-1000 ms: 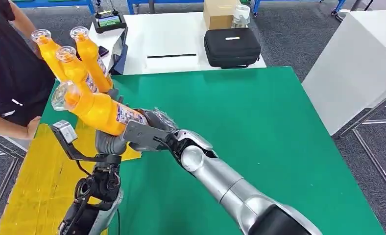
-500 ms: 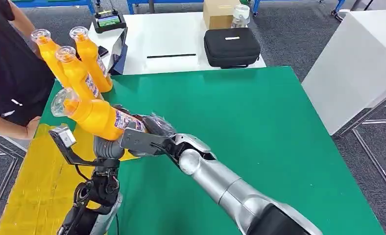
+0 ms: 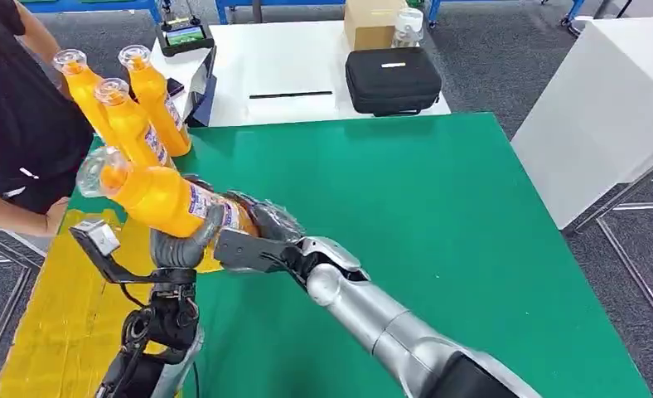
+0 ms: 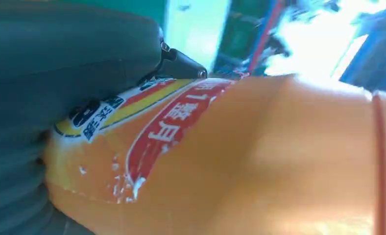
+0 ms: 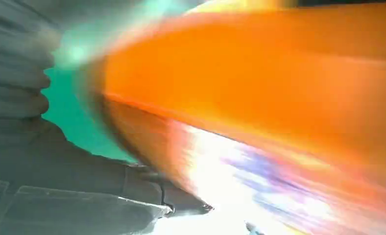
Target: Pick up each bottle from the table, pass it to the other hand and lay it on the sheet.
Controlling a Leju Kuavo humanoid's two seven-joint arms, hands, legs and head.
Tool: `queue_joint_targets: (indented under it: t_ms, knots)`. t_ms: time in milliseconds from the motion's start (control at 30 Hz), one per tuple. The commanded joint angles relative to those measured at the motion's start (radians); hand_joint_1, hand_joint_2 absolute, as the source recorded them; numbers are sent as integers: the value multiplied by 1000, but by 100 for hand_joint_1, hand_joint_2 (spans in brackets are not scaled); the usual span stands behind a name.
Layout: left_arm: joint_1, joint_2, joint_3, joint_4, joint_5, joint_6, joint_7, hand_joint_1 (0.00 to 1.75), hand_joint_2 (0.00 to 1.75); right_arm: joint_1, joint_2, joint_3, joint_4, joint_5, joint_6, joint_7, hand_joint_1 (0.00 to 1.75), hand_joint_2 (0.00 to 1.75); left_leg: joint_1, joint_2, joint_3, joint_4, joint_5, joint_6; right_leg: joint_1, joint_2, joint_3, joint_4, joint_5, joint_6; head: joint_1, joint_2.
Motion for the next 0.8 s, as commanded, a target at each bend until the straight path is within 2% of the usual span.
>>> queue_joint_targets:
  t_ms: [33,267,433,500,567,600,667,700,733,767,800]
  knots:
    - [36,45,174,-52,-83,36,-29,175,175,182,-195,-277,-304,73,-2,-22,0,0,-1,-3,3,-1,0,1,0,-4,4,-1,-1,-1,1,0]
    - [77,51,208,-52,-101,38,-34,175,175,270,-233,-352,-482,98,18,-18,0,0,-1,-4,3,-1,-1,0,0,-6,5,-1,-2,-1,0,0]
    - [86,61,211,-49,-135,64,-45,175,175,284,-244,-376,-515,94,24,-27,0,0,-1,-3,3,-1,-1,0,0,-4,4,0,-2,-1,0,0]
    - [77,88,194,-19,-315,179,-72,175,175,305,-250,-397,-556,86,27,-49,0,0,-1,-4,3,-1,-1,0,0,-5,5,0,-2,-1,0,0]
    - [45,122,180,113,-801,474,-27,175,175,362,-265,-434,-664,53,36,-95,0,0,-1,-5,4,-2,-1,0,0,-6,6,-1,-2,-2,0,0]
    - [41,85,268,157,-1013,486,-15,175,175,377,-271,-442,-700,44,44,-98,0,0,-1,-6,3,-2,0,0,0,-7,5,-1,-2,-1,0,0]
    - [33,83,286,193,-995,486,-54,175,175,389,-275,-448,-728,43,57,-90,0,0,-1,-6,4,-3,0,0,-1,-7,6,-2,-2,-1,0,0]
    - [34,51,378,188,-1120,486,-38,175,175,388,-274,-449,-731,42,58,-90,0,0,-1,-5,3,-2,0,0,-1,-5,4,-1,-1,-1,0,0]
    - [34,31,385,190,-1219,486,-39,175,175,389,-274,-449,-732,42,58,-90,0,0,-1,-4,5,-2,-1,0,0,-5,6,-1,-2,-2,0,0]
    - [35,-1,464,189,-1432,486,-29,175,175,384,-278,-447,-738,34,64,-98,0,0,-1,-3,4,-2,-1,0,0,-4,5,-1,-2,-1,0,0]
    - [29,12,454,250,-1562,486,36,175,175,378,-281,-449,-747,20,65,-104,0,0,-1,-4,1,-1,0,0,0,-4,2,-1,-1,-1,0,0]
